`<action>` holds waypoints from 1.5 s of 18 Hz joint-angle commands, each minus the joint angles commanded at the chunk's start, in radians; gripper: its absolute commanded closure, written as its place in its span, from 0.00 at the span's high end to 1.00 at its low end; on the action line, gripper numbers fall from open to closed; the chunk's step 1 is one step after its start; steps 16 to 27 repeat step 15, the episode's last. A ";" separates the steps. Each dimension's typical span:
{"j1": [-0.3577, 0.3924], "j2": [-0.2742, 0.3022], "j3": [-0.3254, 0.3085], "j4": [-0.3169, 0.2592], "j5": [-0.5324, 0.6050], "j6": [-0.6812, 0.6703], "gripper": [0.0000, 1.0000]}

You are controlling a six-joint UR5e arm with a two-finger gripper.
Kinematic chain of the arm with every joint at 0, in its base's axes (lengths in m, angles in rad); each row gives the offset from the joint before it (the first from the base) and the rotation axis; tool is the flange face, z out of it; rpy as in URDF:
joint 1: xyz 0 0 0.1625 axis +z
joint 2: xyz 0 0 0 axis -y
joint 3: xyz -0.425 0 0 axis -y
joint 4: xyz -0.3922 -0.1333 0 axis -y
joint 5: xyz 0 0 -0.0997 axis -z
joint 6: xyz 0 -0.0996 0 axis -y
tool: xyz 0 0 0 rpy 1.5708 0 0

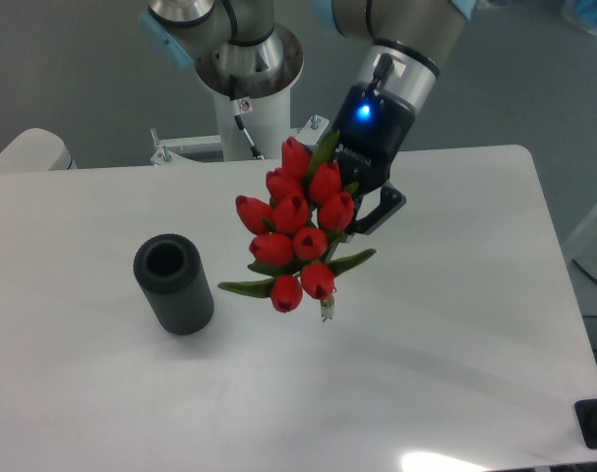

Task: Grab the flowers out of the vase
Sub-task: 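Carry the tulip bunch away from the vase over the table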

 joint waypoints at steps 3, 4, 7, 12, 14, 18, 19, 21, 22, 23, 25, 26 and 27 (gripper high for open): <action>-0.002 -0.003 -0.003 0.000 0.015 0.002 0.45; -0.002 -0.003 -0.003 0.000 0.022 0.003 0.45; 0.000 -0.006 -0.006 0.000 0.023 0.014 0.45; 0.005 -0.006 -0.011 0.000 0.025 0.021 0.45; 0.006 -0.006 -0.012 0.000 0.023 0.020 0.45; 0.006 -0.006 -0.014 0.000 0.023 0.021 0.45; 0.006 -0.006 -0.014 0.000 0.023 0.021 0.45; 0.006 -0.006 -0.014 0.000 0.023 0.021 0.45; 0.006 -0.006 -0.014 0.000 0.023 0.021 0.45; 0.006 -0.006 -0.014 0.000 0.023 0.021 0.45; 0.006 -0.006 -0.014 0.000 0.023 0.021 0.45; 0.006 -0.006 -0.014 0.000 0.023 0.021 0.45; 0.006 -0.006 -0.014 0.000 0.023 0.021 0.45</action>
